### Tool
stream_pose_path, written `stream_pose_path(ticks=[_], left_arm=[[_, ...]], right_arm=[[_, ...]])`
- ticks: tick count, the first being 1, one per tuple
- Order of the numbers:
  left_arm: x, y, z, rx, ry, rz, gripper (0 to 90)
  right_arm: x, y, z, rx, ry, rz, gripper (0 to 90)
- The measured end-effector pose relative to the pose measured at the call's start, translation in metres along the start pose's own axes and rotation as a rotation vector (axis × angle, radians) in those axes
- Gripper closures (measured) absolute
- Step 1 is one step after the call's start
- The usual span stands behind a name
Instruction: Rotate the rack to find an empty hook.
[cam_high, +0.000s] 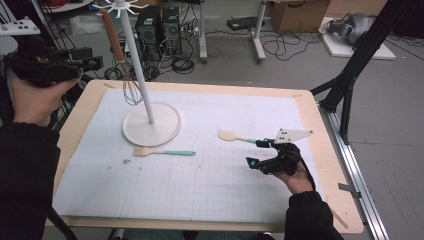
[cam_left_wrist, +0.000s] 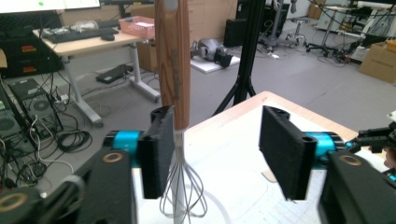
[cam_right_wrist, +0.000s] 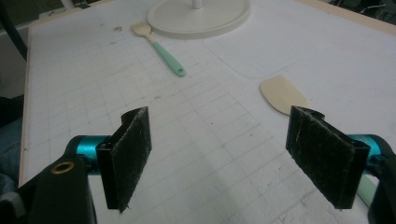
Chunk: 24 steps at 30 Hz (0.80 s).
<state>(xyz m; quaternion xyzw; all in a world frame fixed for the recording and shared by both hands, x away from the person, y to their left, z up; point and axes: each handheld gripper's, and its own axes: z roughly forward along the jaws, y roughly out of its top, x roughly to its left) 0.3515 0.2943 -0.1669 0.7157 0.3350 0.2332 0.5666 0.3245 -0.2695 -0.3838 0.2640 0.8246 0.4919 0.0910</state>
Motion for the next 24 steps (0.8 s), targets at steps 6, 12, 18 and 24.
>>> stream_pose_path(ticks=[6, 12, 18, 24], left_arm=[[0.000, -0.010, 0.000, 0.012, 0.014, -0.007, 39.8], [-0.003, -0.019, 0.004, 0.025, 0.007, -0.007, 33.1], [-0.006, -0.027, 0.007, 0.043, -0.002, 0.007, 30.2], [-0.007, -0.034, 0.008, 0.043, -0.006, 0.006, 29.5]], right_arm=[[-0.001, -0.002, 0.000, 0.001, 0.002, 0.002, 21.2], [-0.002, -0.002, 0.000, -0.001, 0.001, -0.002, 21.2], [-0.002, -0.002, 0.000, -0.002, 0.001, 0.002, 21.2], [-0.002, -0.003, 0.000, -0.001, 0.003, 0.010, 21.1]])
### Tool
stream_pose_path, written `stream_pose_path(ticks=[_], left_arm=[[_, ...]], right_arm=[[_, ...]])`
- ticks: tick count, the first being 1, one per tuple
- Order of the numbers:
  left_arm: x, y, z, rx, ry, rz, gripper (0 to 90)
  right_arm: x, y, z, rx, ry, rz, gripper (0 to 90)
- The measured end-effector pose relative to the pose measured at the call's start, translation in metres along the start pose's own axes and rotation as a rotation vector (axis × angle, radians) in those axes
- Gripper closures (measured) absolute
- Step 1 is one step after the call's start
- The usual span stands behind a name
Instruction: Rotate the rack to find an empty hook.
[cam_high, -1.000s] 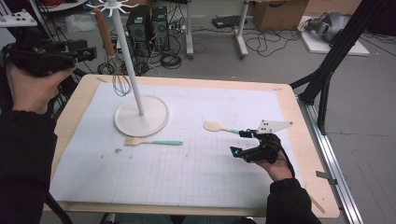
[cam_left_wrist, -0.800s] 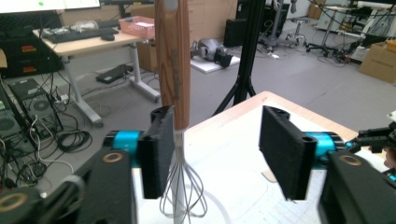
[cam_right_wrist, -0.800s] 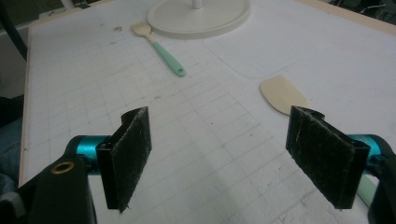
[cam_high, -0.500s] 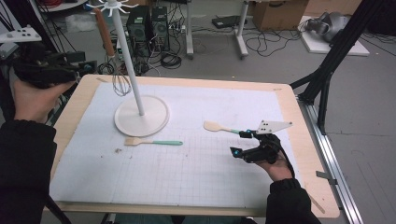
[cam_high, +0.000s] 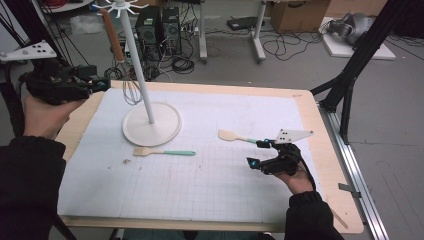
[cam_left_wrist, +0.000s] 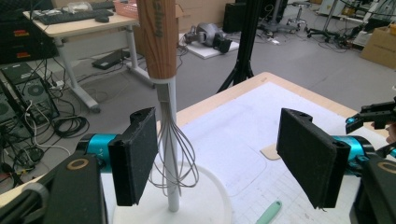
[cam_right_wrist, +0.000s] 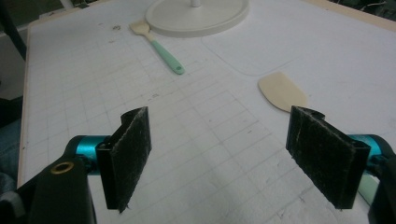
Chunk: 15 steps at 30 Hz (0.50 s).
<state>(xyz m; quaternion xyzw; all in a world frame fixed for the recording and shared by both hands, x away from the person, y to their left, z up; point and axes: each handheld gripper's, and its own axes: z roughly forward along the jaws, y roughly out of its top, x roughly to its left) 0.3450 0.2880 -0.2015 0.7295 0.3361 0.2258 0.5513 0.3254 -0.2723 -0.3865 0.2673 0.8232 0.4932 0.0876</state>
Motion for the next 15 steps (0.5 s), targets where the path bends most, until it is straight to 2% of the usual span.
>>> stream_pose_path(ticks=[15], left_arm=[[-0.004, -0.018, 0.004, 0.009, 0.001, 0.007, 29.2]], right_arm=[[-0.001, -0.001, -0.001, -0.003, -0.001, -0.001, 21.1]])
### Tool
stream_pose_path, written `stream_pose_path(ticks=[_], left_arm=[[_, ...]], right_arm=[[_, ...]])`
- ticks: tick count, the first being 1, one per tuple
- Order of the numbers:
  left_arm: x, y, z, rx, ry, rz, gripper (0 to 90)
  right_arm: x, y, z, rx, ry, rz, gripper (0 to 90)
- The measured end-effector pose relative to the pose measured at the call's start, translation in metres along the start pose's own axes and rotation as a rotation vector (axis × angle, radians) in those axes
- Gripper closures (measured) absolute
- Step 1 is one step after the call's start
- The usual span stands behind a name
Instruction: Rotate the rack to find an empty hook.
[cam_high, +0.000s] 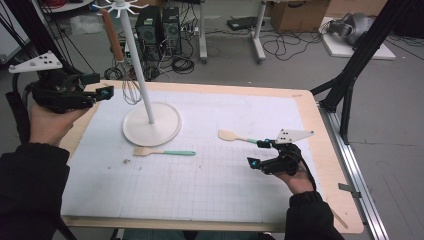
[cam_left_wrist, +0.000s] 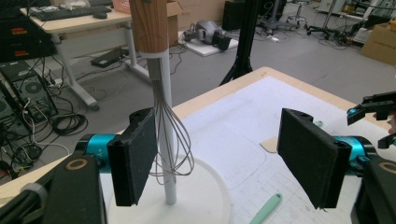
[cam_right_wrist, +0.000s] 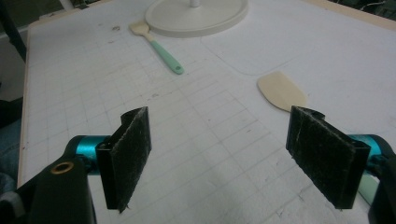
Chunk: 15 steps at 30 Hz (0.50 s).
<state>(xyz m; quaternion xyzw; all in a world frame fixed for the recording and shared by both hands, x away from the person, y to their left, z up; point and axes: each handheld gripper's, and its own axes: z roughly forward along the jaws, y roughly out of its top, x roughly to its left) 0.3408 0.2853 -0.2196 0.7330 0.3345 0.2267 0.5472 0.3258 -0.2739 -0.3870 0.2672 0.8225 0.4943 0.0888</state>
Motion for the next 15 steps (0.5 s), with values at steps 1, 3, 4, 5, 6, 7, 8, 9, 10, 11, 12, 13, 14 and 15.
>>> stream_pose_path(ticks=[1, 3, 4, 5, 6, 7, 8, 9, 10, 11, 12, 13, 14, 15], left_arm=[[0.000, -0.001, 0.001, 0.005, 0.006, 0.003, 29.3], [0.000, -0.004, 0.002, 0.014, 0.008, 0.003, 29.3], [0.000, -0.006, 0.002, 0.014, 0.011, 0.004, 29.3], [0.000, -0.008, 0.003, 0.013, 0.011, 0.002, 29.4], [0.001, -0.009, 0.003, 0.015, 0.010, 0.003, 29.4], [0.001, -0.011, 0.003, 0.016, 0.011, 0.003, 29.4], [0.001, -0.013, 0.004, 0.012, 0.012, -0.002, 29.4], [0.001, -0.014, 0.004, 0.012, 0.013, -0.003, 29.6], [0.001, -0.016, 0.004, 0.011, 0.013, -0.005, 29.5], [0.000, -0.018, 0.005, 0.012, 0.013, -0.007, 29.5], [0.000, -0.020, 0.005, 0.011, 0.013, -0.009, 29.5], [-0.001, -0.022, 0.006, 0.015, 0.013, -0.006, 29.5], [-0.002, -0.023, 0.007, 0.014, 0.013, -0.009, 29.5], [-0.002, -0.025, 0.007, 0.020, 0.014, -0.005, 29.6]], right_arm=[[0.000, 0.000, 0.000, -0.001, 0.000, 0.000, 21.2], [0.000, 0.000, 0.000, -0.003, 0.001, -0.003, 21.2], [0.000, 0.000, 0.000, -0.003, 0.000, -0.002, 21.2], [0.000, 0.000, 0.000, -0.001, -0.001, -0.003, 21.2], [0.000, 0.000, 0.000, -0.002, 0.000, -0.002, 21.1], [0.000, 0.000, 0.000, -0.001, 0.000, -0.001, 21.1], [0.000, 0.000, 0.000, -0.001, 0.000, -0.003, 21.1], [0.000, 0.000, 0.000, 0.000, 0.000, -0.001, 21.2], [0.000, 0.000, 0.000, -0.001, 0.000, -0.002, 21.2], [0.001, 0.000, 0.000, 0.004, 0.004, 0.002, 21.2], [0.001, 0.000, 0.000, 0.005, 0.003, 0.000, 21.2], [0.001, 0.000, 0.001, 0.005, 0.004, -0.002, 21.2], [0.001, 0.000, 0.000, 0.005, 0.003, 0.000, 21.1], [0.001, 0.000, 0.000, 0.003, 0.003, 0.003, 21.1]])
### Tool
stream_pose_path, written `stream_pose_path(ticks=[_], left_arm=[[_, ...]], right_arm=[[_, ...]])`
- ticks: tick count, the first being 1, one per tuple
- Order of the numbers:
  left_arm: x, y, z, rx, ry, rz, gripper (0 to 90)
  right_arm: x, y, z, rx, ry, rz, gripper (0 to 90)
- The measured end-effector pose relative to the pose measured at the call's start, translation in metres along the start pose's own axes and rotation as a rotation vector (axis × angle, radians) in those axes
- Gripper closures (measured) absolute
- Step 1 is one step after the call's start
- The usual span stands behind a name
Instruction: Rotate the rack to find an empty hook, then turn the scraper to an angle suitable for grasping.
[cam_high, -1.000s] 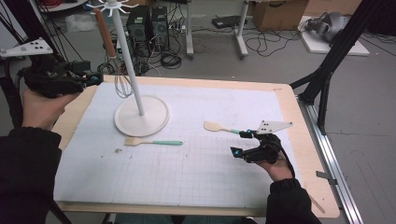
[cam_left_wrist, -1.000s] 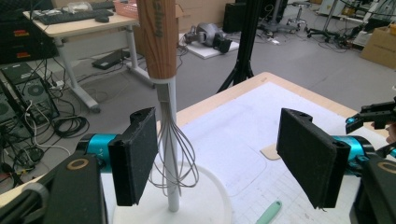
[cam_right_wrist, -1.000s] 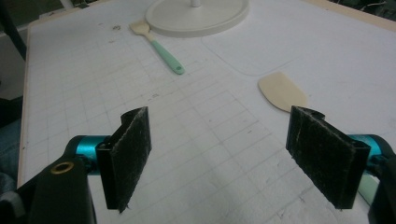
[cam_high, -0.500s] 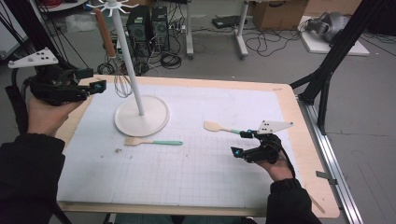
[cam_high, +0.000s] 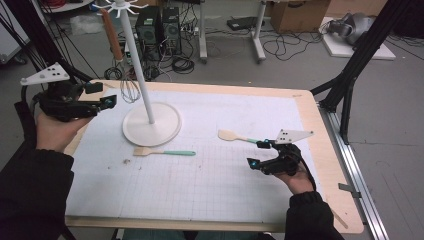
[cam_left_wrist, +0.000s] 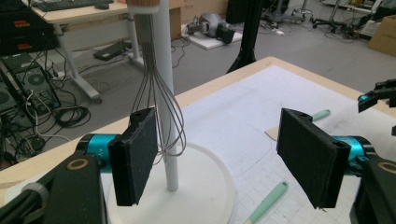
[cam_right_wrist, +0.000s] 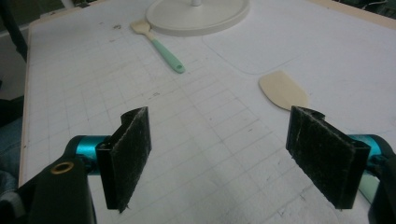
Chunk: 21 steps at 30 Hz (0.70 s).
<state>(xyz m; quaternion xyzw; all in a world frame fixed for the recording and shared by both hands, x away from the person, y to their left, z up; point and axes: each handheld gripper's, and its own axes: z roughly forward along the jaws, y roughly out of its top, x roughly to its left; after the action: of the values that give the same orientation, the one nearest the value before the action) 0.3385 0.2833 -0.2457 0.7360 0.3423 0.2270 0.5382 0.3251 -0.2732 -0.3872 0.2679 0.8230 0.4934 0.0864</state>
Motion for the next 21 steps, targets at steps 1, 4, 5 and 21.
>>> stream_pose_path(ticks=[1, 4, 5, 21], left_arm=[[-0.001, -0.001, 0.000, 0.001, -0.001, 0.001, 29.5], [-0.004, -0.006, 0.002, -0.011, -0.005, -0.004, 29.5], [-0.005, -0.007, 0.003, -0.010, -0.009, -0.001, 29.5], [-0.022, -0.029, 0.010, 0.008, -0.025, 0.016, 29.6]], right_arm=[[0.000, 0.000, 0.000, 0.000, 0.001, -0.002, 21.2], [0.000, 0.000, -0.001, 0.000, -0.002, -0.004, 21.2], [0.001, 0.000, -0.001, -0.001, -0.004, -0.005, 21.2], [0.002, 0.000, -0.002, -0.002, -0.016, -0.009, 21.2]])
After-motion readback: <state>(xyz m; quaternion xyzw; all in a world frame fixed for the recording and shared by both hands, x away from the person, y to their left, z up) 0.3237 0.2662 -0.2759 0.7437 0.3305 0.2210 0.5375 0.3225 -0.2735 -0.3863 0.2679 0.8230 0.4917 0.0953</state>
